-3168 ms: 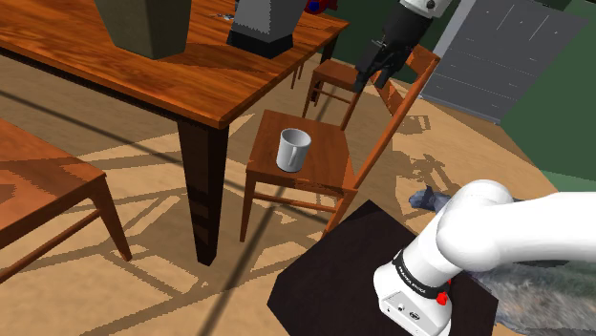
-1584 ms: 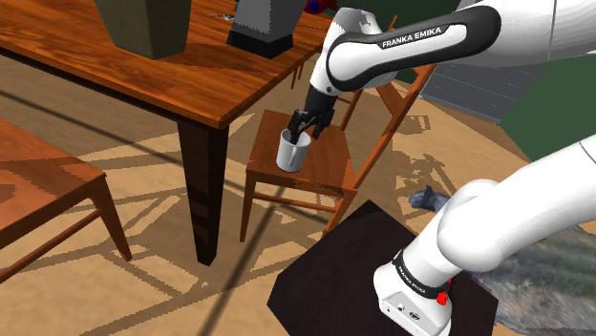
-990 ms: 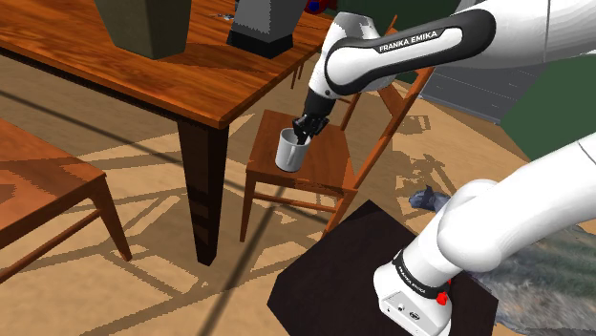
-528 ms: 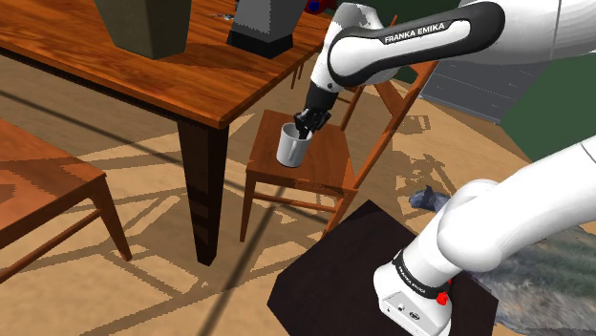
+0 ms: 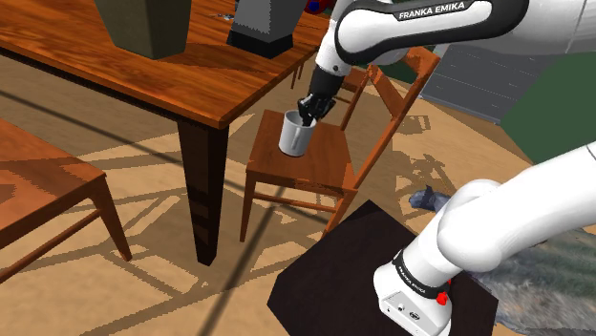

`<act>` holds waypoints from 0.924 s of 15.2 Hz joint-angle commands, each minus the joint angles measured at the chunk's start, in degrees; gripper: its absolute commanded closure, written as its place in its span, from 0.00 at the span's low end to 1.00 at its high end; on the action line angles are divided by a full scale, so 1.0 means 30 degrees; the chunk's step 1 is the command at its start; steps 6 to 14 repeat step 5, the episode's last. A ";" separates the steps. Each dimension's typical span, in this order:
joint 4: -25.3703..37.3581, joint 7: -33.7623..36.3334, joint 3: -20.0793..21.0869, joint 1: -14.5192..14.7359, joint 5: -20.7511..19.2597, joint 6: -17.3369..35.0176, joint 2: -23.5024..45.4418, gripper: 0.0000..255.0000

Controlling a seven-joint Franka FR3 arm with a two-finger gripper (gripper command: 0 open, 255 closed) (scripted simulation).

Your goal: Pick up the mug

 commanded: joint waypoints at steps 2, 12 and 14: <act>0.0618 0.0063 -0.0007 -0.0007 -0.0033 -0.0850 -0.0234 1.00; 0.0857 0.0083 -0.0012 -0.0011 -0.0046 -0.1158 -0.0302 1.00; 0.0857 0.0083 -0.0012 -0.0011 -0.0046 -0.1158 -0.0302 1.00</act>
